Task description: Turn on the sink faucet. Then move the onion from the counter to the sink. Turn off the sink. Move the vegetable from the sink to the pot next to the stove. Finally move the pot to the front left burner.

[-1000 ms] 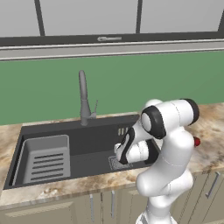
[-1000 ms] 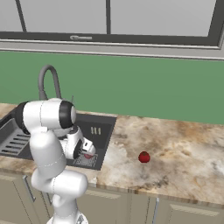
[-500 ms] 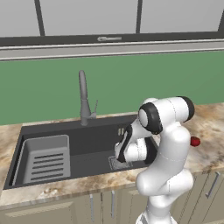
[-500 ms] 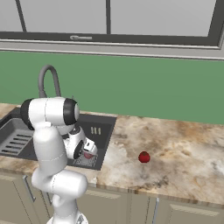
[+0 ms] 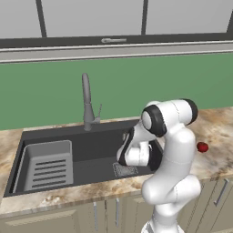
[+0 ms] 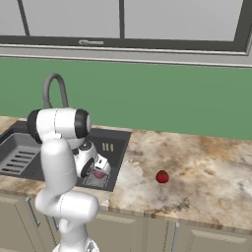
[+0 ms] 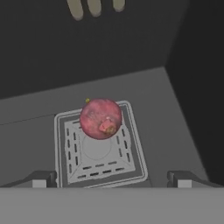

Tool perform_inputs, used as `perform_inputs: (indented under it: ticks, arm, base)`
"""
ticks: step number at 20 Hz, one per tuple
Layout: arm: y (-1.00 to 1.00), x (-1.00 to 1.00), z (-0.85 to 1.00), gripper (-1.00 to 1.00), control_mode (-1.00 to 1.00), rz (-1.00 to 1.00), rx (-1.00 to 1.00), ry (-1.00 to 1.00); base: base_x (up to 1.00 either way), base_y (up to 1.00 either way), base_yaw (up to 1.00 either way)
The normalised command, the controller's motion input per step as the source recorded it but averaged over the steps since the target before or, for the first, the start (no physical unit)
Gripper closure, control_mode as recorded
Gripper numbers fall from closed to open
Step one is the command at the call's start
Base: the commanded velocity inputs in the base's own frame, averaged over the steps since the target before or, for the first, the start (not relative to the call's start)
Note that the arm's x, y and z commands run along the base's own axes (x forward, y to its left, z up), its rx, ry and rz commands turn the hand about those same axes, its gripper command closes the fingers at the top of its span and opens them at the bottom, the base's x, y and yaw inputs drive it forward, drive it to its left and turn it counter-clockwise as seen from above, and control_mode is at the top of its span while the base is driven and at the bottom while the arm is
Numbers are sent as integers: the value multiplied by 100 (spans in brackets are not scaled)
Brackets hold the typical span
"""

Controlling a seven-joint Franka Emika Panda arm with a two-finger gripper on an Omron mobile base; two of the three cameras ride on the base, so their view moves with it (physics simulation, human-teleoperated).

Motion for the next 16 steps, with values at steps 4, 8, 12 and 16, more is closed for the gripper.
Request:
perform_inputs:
  ticks: [4,8,12,16]
  arm:
    - [0,11,-6,-100,-100,-1,0,0]
    - [0,8,-10,-100,-100,-1,0,0]
    - [0,0,-11,-100,-100,0,0,0]
    - [0,5,-16,-100,-100,0,0,0]
  base:
    - [0,0,0]
    - [0,0,0]
    - [0,0,0]
    - [0,0,0]
